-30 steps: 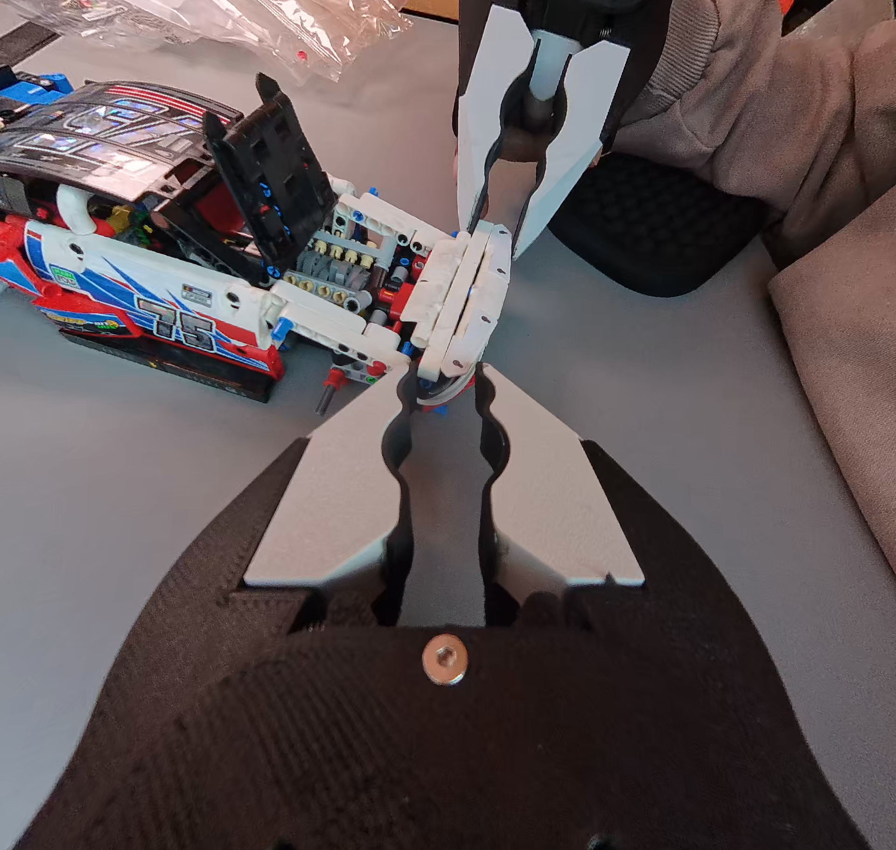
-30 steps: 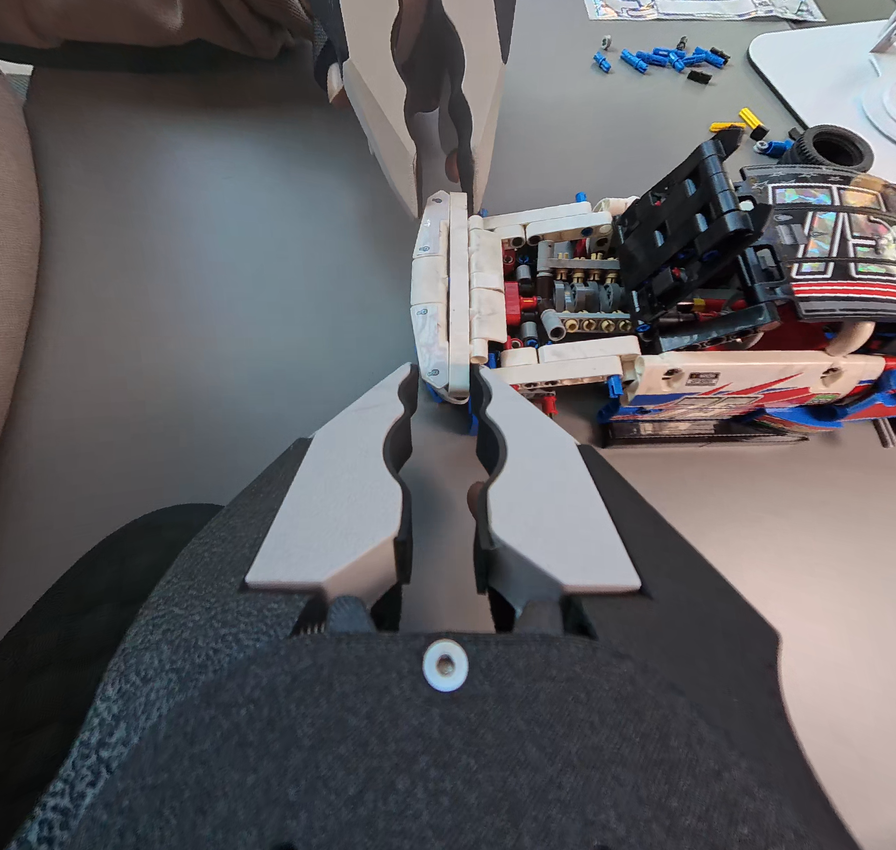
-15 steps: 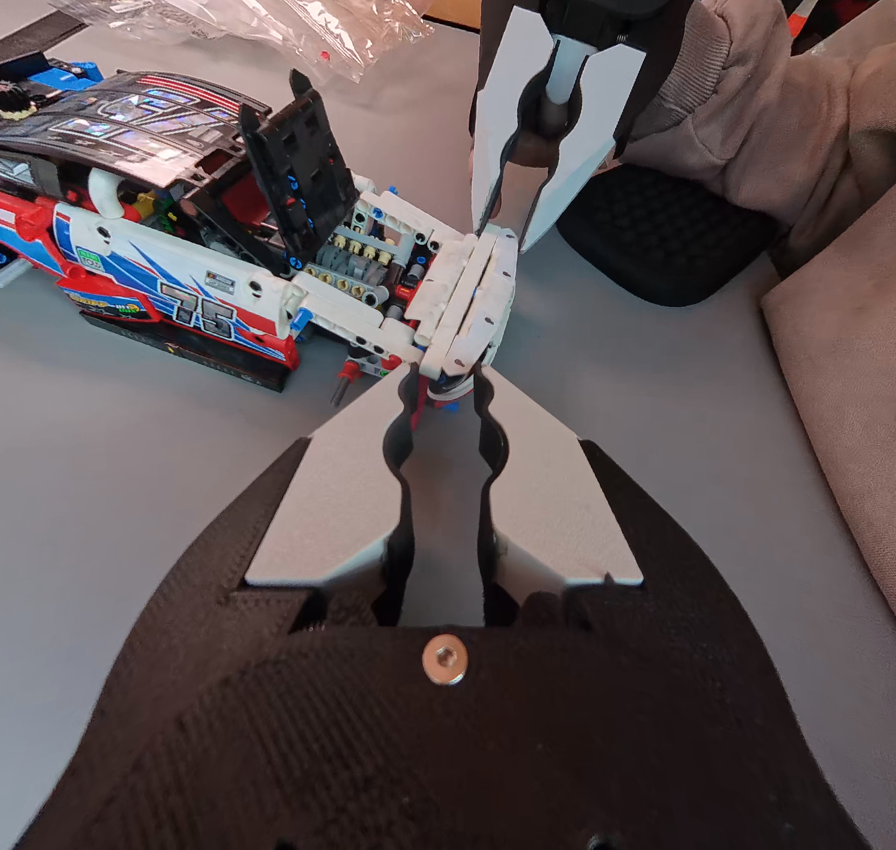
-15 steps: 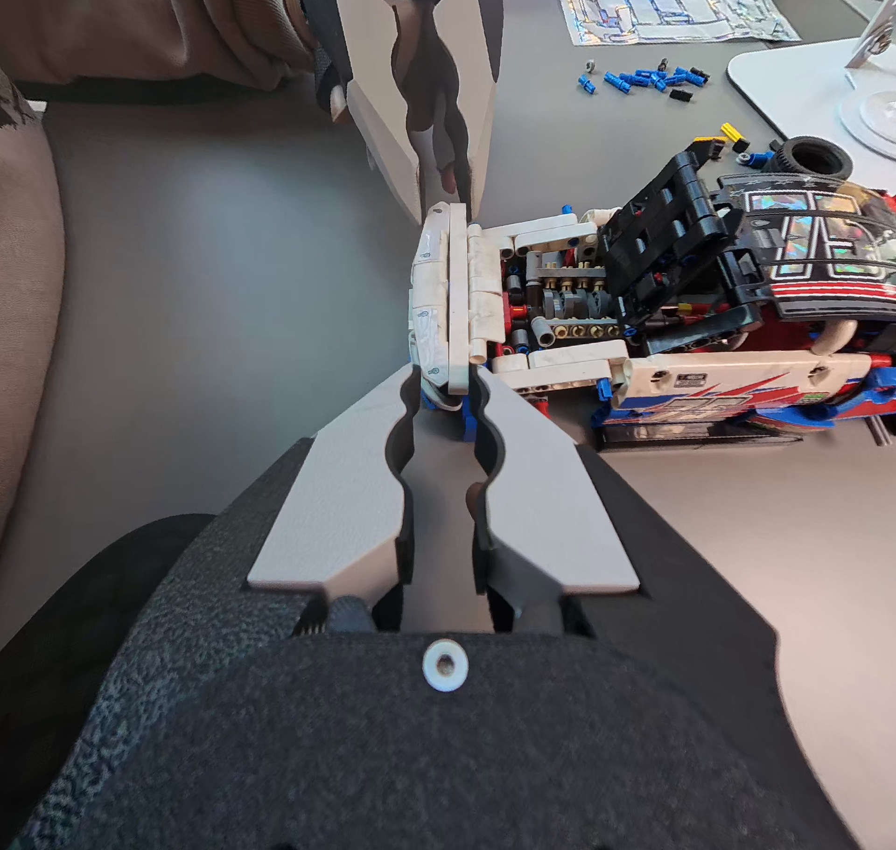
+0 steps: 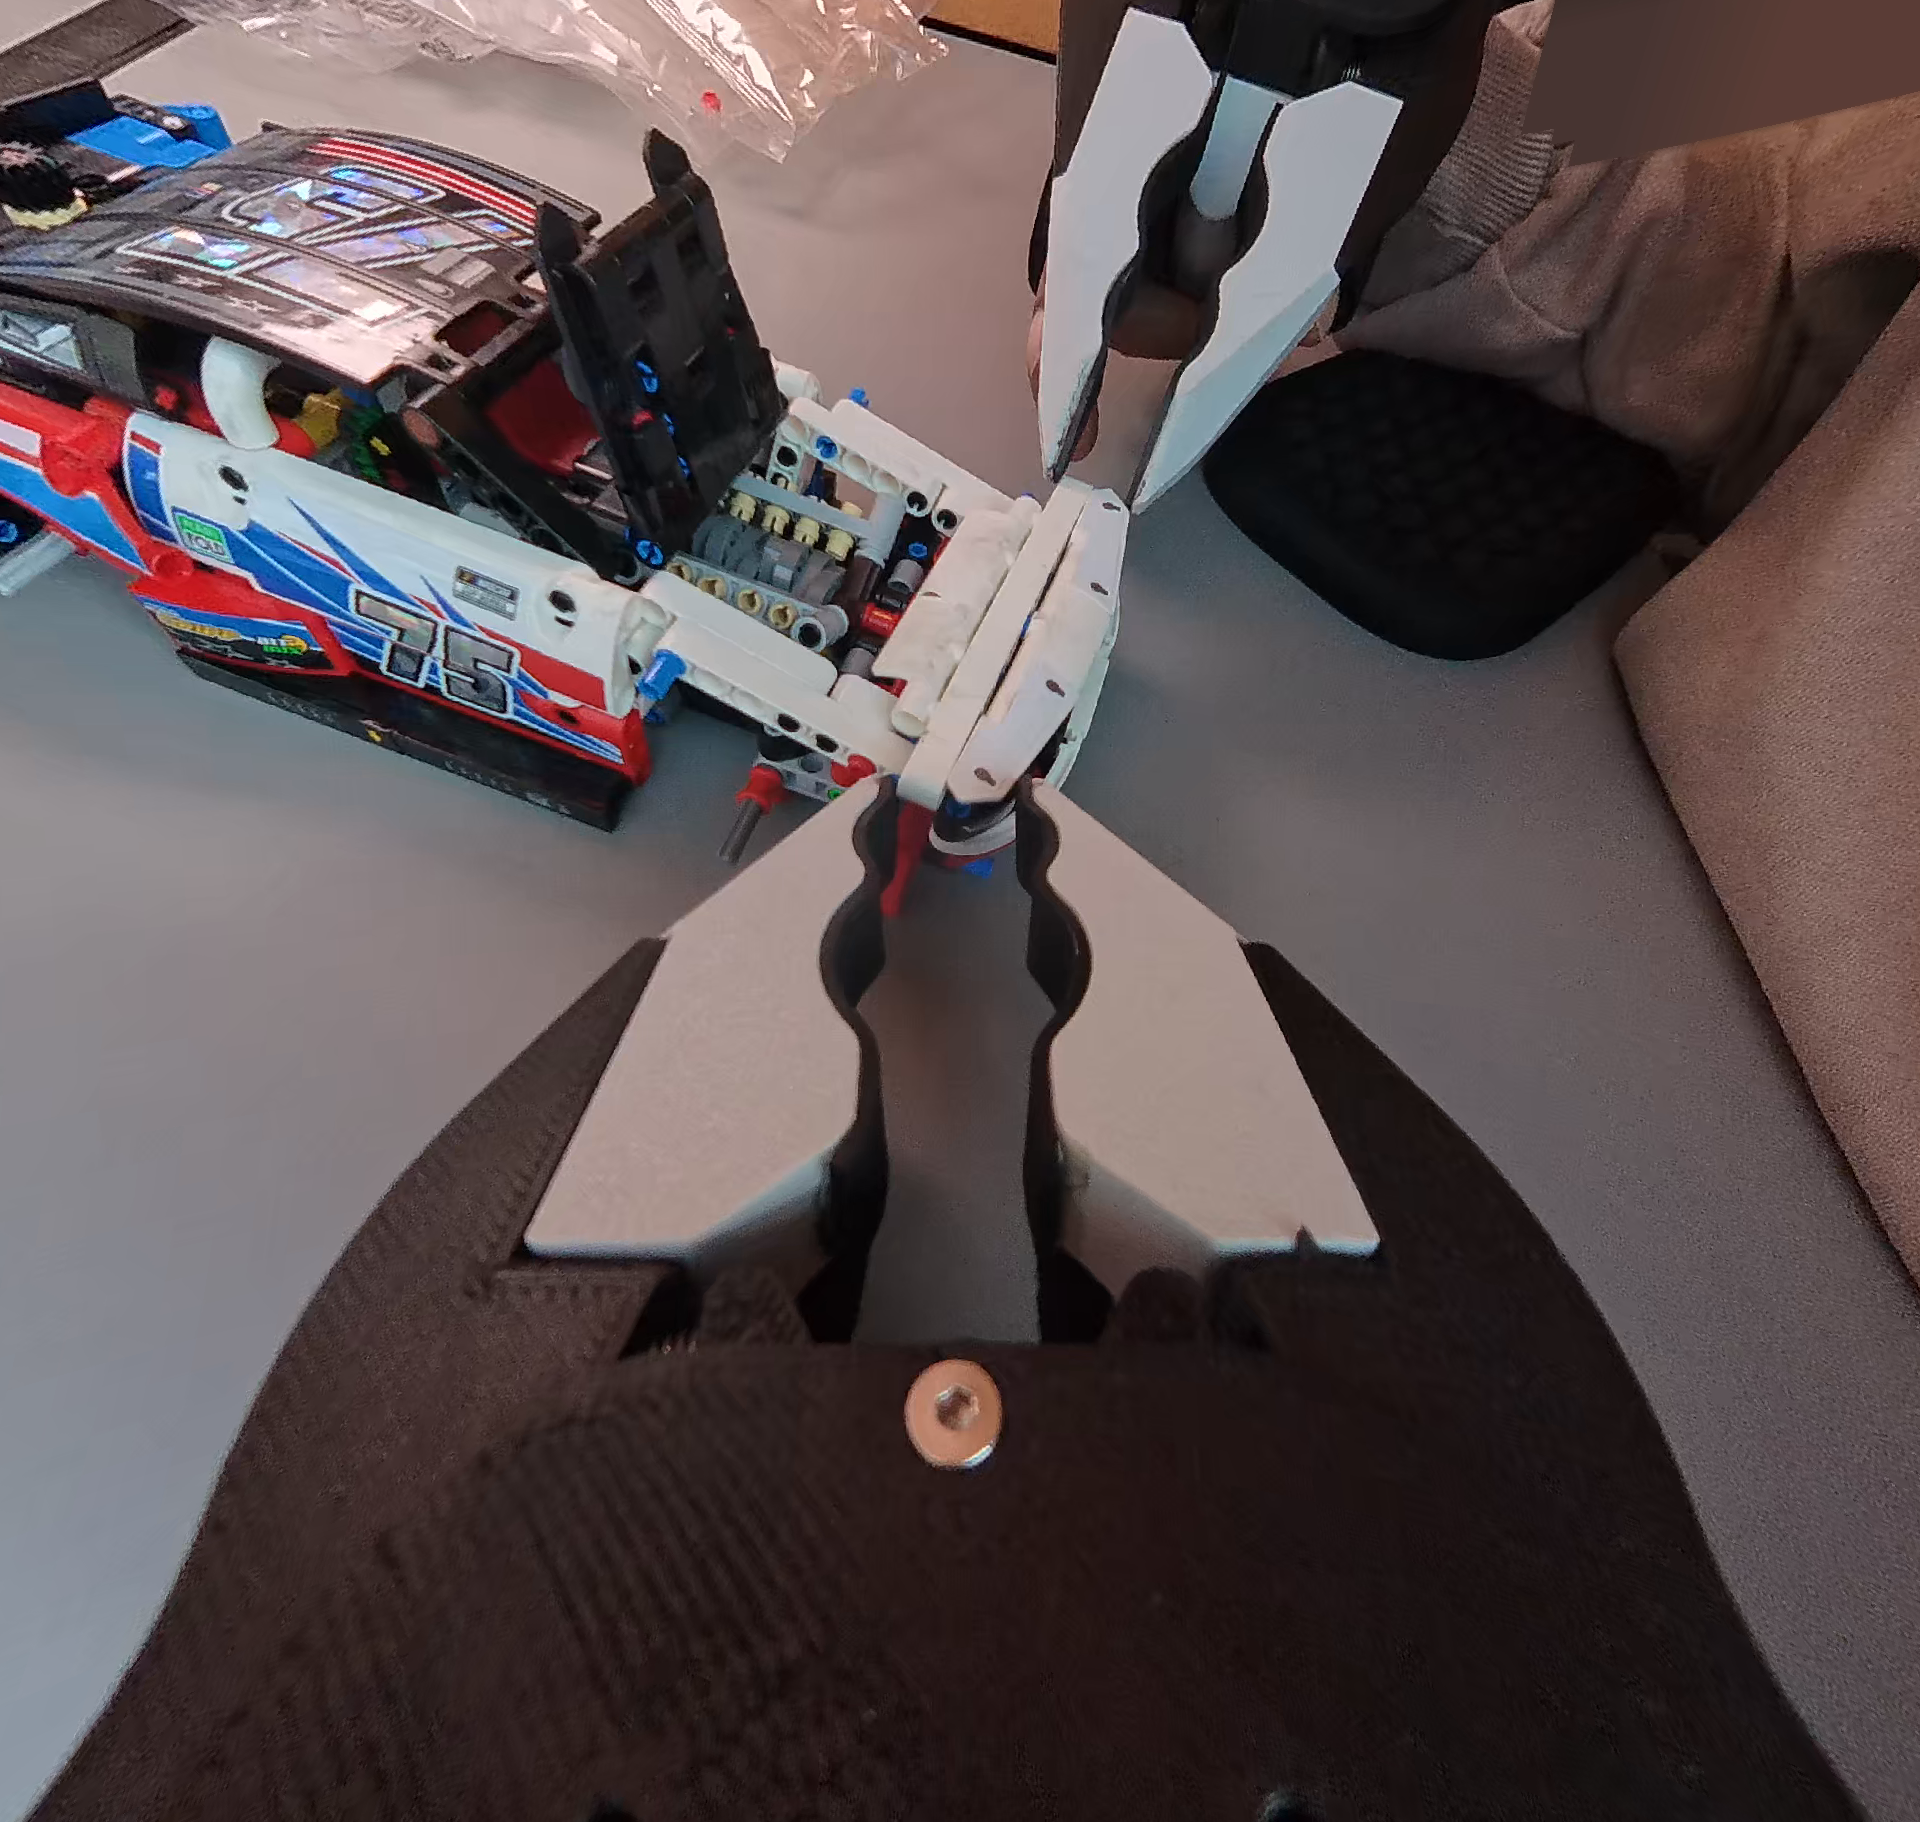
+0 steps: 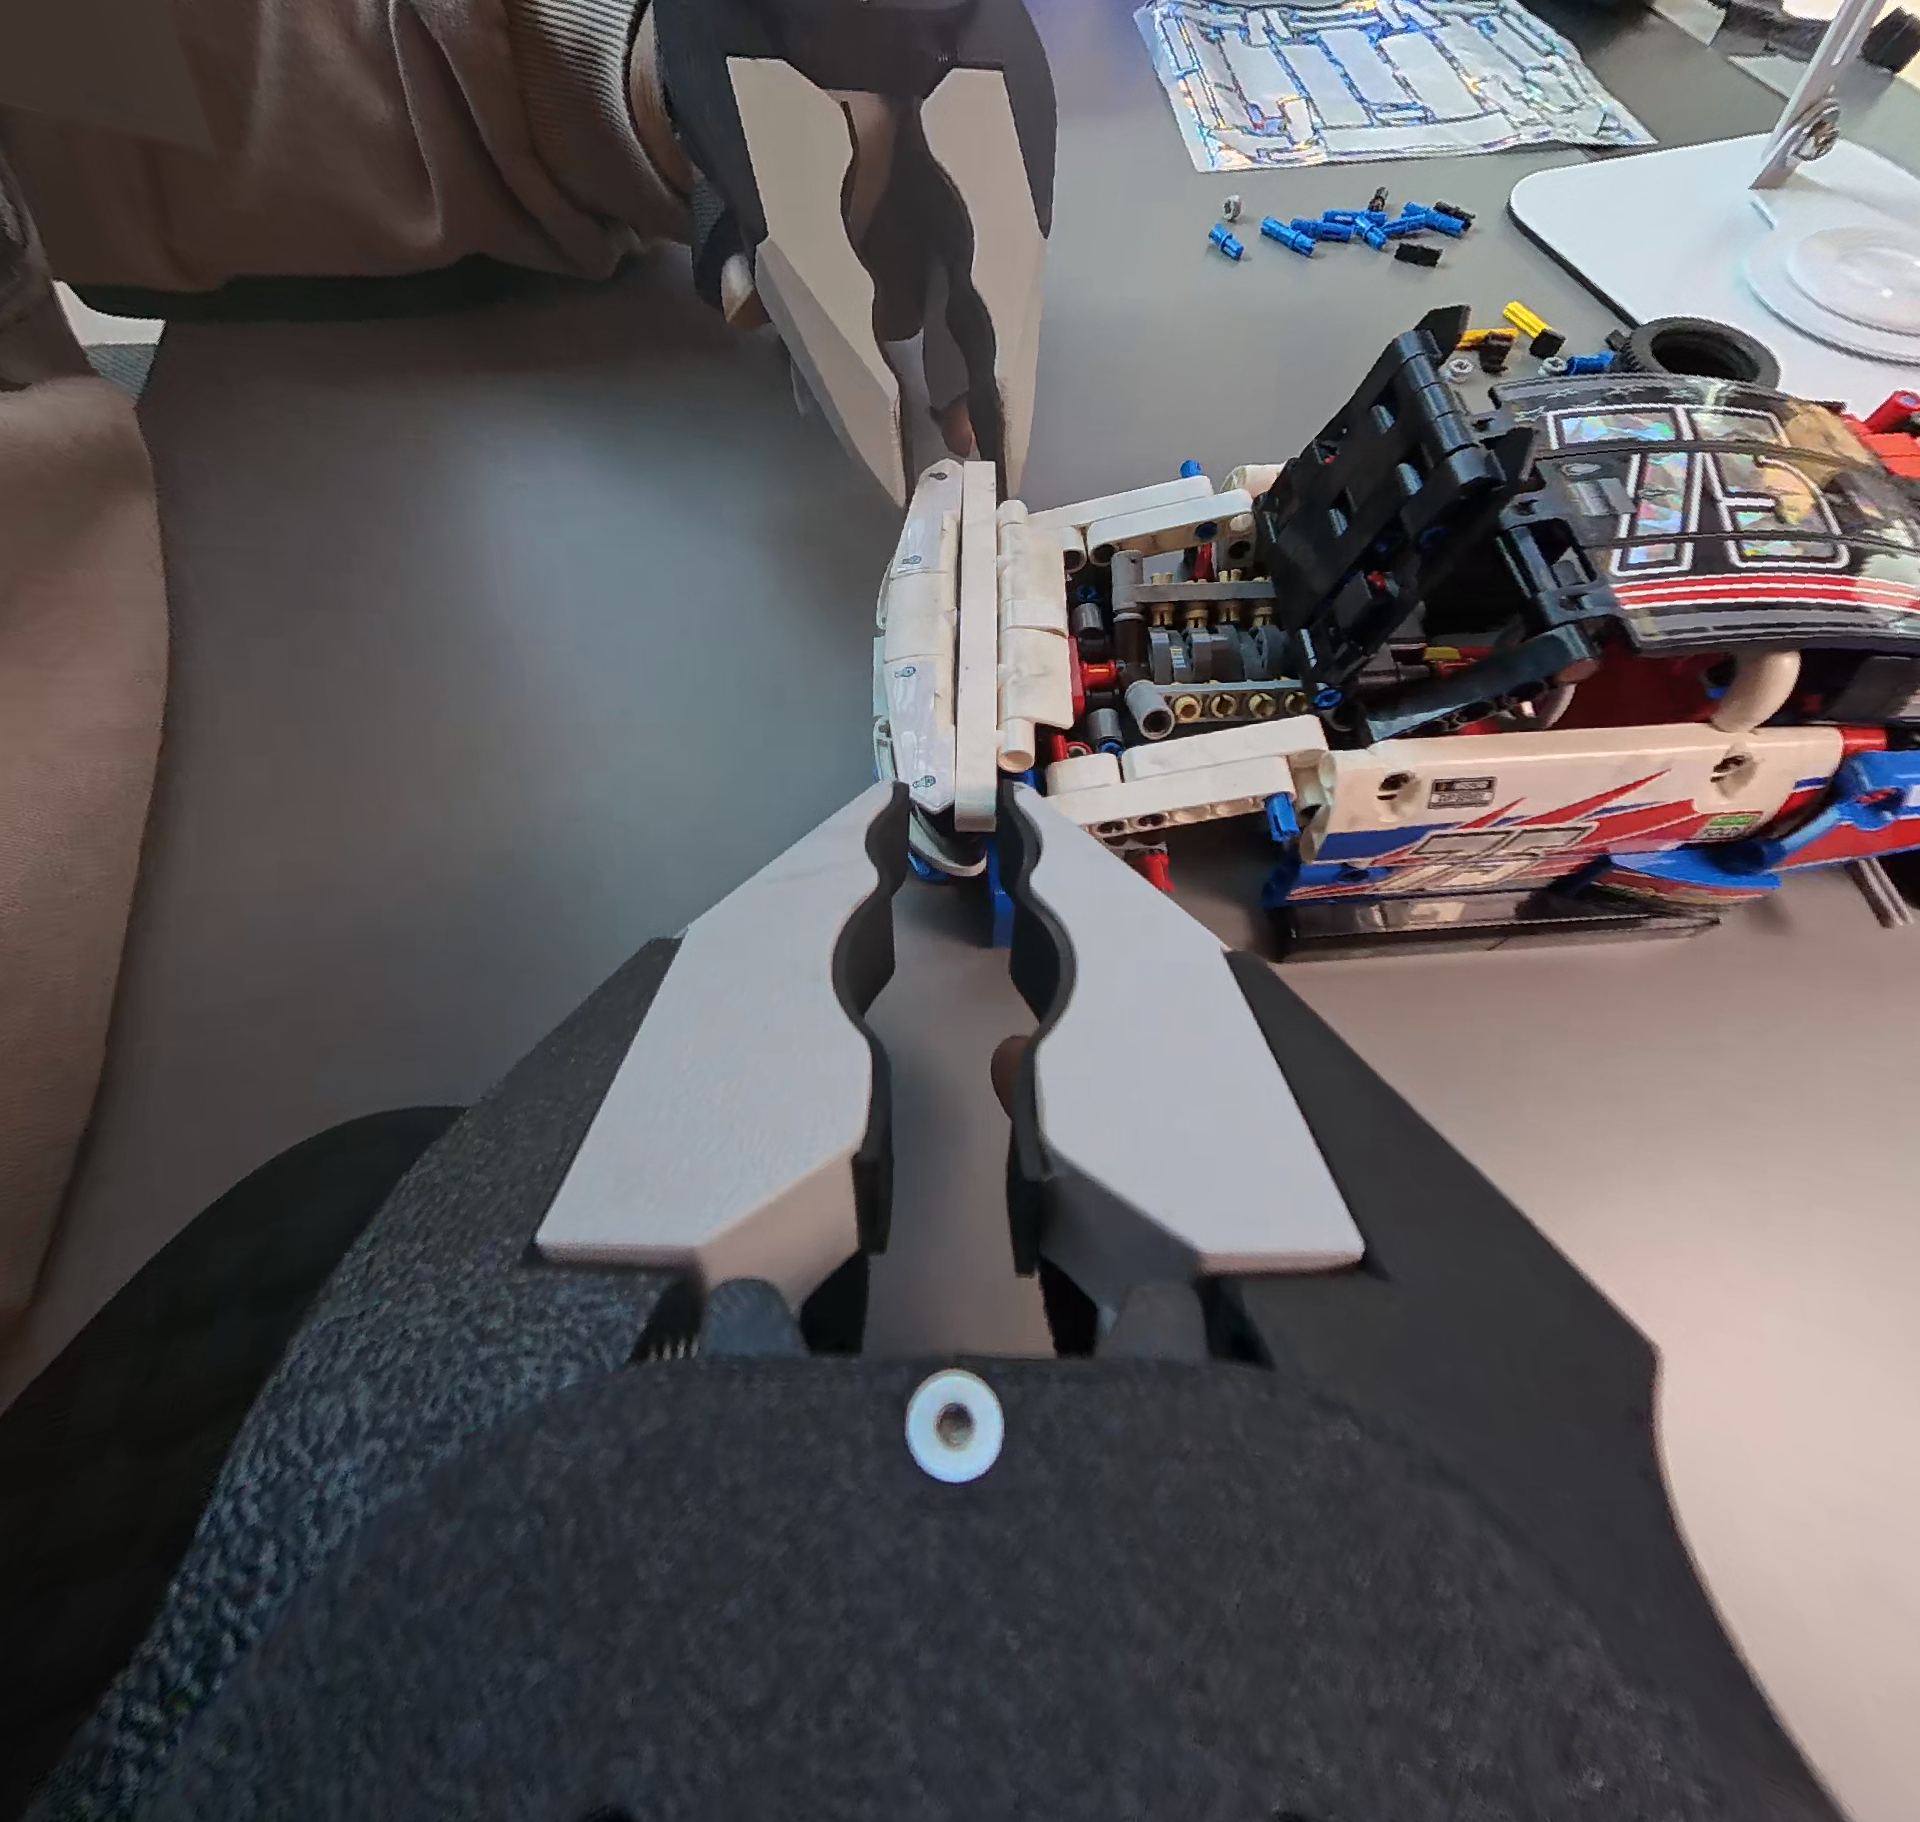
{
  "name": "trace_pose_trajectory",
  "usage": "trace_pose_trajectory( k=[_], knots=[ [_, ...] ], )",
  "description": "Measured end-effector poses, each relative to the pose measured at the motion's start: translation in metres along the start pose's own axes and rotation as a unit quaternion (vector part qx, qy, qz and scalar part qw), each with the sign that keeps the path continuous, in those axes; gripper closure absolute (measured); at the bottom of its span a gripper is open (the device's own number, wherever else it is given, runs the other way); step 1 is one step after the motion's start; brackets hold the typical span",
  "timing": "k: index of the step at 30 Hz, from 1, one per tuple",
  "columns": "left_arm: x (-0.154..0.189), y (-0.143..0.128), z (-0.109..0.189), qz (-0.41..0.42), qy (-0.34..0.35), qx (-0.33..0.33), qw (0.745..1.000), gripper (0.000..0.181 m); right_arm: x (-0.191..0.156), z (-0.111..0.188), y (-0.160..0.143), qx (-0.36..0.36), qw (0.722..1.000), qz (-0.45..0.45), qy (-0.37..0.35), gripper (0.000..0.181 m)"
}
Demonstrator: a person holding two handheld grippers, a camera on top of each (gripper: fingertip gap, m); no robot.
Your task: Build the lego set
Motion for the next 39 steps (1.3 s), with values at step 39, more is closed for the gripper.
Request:
trace_pose_trajectory(
  k=[39],
  knots=[
    [0.008, 0.035, -0.054, -0.147, -0.047, -0.188, 0.97, 0.141, 0.016, -0.003, -0.017, -0.011, 0.999, -0.032, -0.014, 0.179]
  ],
)
Point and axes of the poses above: each gripper's, where its closed fingertips meet, z back along the fingers, y out of its top, x = y × z across the jaws, the point moved 4 cm from there along z, back along the fingers, and after that the axes turned 4 degrees about -y, right-handed, at the moved point
